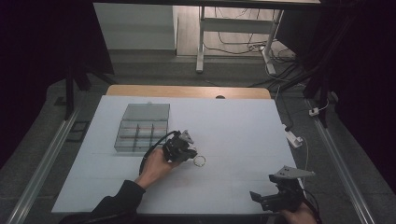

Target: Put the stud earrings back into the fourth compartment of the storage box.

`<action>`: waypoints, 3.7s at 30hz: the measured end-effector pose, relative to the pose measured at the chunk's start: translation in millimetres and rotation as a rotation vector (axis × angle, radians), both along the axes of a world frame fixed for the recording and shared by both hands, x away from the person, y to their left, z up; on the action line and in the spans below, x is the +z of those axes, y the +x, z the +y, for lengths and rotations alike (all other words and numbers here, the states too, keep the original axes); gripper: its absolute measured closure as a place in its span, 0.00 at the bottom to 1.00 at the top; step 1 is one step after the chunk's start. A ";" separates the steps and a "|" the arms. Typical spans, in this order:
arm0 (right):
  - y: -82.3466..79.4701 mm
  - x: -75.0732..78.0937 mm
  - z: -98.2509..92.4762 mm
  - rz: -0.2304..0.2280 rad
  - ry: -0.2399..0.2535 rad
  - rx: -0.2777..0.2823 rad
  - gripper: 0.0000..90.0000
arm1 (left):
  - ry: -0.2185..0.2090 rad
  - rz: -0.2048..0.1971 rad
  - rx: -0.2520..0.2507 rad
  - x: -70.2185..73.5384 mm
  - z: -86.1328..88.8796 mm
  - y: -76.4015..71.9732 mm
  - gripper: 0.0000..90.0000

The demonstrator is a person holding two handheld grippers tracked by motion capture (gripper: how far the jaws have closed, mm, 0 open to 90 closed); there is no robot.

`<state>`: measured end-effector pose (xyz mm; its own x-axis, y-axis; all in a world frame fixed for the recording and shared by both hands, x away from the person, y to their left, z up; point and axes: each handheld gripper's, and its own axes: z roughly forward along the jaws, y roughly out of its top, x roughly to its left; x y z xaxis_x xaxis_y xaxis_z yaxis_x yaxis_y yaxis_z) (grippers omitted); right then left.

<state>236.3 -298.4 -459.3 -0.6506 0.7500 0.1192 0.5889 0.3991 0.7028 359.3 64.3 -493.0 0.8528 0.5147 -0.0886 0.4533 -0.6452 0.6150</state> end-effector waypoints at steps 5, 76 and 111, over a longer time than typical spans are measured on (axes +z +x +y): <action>-0.1 0.1 0.1 -0.002 -0.001 0.001 0.01 | -0.021 -0.004 0.054 9.8 17.7 0.3 0.95; -0.9 0.3 1.9 -0.007 -0.011 0.012 0.01 | -0.115 -0.005 0.440 9.9 181.6 -2.9 0.26; -0.1 -0.1 1.7 -0.001 -0.011 0.010 0.01 | -0.192 0.039 0.077 16.9 62.7 -7.4 0.00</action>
<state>236.2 -296.6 -459.4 -0.6586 0.7444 0.1105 0.5838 0.4127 0.6992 351.9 127.0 -476.1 0.8056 0.5485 -0.2239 0.5227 -0.4800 0.7045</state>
